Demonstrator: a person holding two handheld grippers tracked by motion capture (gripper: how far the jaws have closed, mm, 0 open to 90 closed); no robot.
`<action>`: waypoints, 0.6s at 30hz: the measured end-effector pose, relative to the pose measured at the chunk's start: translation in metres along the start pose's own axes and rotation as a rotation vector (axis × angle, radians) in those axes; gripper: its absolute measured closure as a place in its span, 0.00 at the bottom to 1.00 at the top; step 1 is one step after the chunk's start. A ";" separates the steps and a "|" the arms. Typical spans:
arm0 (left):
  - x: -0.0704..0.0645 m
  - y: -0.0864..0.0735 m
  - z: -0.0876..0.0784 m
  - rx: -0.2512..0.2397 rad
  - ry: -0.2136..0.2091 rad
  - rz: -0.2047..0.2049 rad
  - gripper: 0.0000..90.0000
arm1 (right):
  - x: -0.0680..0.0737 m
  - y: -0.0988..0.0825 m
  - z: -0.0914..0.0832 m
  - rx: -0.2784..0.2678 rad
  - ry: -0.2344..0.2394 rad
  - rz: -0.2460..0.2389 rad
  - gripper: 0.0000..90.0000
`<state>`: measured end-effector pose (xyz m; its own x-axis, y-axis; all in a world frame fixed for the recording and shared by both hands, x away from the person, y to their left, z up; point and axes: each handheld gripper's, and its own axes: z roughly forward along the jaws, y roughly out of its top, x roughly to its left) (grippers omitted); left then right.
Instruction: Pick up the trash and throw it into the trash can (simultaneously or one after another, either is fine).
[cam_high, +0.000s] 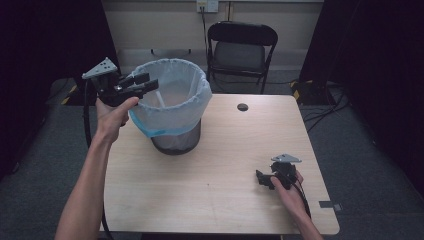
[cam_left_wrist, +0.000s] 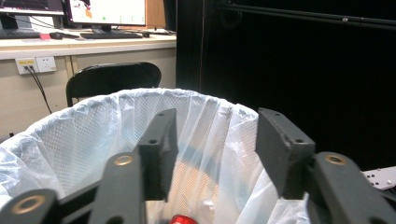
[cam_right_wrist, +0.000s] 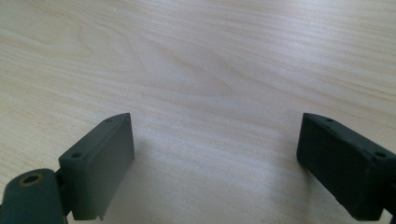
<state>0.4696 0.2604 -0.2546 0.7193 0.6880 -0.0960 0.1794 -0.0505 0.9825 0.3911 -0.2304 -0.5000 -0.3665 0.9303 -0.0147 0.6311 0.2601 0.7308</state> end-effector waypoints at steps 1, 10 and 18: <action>-0.001 0.000 0.000 -0.003 0.002 -0.001 0.51 | 0.000 0.000 0.000 0.000 0.000 0.000 0.12; -0.007 -0.001 0.004 0.020 0.007 0.008 0.33 | 0.000 0.000 0.000 0.000 0.000 0.000 0.12; -0.019 -0.002 0.006 0.019 -0.031 0.011 0.28 | 0.000 0.000 0.000 0.000 0.000 0.000 0.12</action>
<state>0.4594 0.2431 -0.2561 0.7415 0.6649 -0.0902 0.1838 -0.0720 0.9803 0.3911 -0.2304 -0.5000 -0.3664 0.9303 -0.0149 0.6308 0.2602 0.7310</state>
